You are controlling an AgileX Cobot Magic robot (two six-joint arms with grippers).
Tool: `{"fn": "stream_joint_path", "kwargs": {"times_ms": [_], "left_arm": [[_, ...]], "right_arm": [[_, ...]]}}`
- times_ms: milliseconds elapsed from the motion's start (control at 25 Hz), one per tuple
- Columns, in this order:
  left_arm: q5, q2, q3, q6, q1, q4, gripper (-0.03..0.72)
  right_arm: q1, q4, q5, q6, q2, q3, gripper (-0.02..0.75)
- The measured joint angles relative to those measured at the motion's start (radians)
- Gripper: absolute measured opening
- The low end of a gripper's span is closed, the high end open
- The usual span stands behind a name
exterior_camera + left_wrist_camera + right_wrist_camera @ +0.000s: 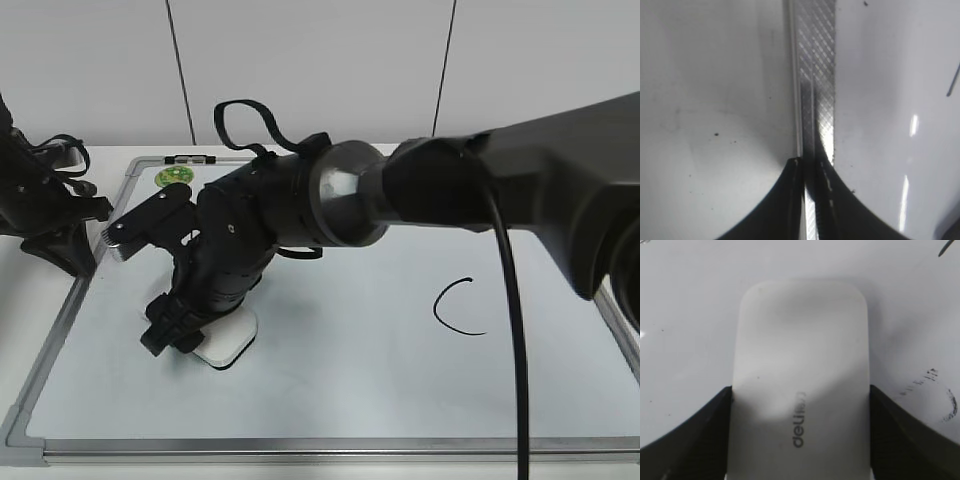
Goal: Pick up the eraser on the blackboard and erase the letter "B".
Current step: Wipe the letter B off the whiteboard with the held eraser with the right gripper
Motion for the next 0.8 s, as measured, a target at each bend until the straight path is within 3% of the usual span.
{"fn": "stream_joint_path", "kwargs": {"times_ms": [280,560,800], "left_arm": [[0.000,0.000,0.000,0.000,0.000,0.000,0.043],[-0.002,0.000,0.000,0.000,0.000,0.000,0.043],[-0.003,0.000,0.000,0.000,0.000,0.000,0.043]], "right_arm": [[-0.030,0.021,0.003,0.015,0.000,0.000,0.533],[-0.118,0.033,0.012,0.053,0.000,-0.002,0.533],[-0.177,-0.053,0.019,0.154,0.000,-0.004,0.533]]}}
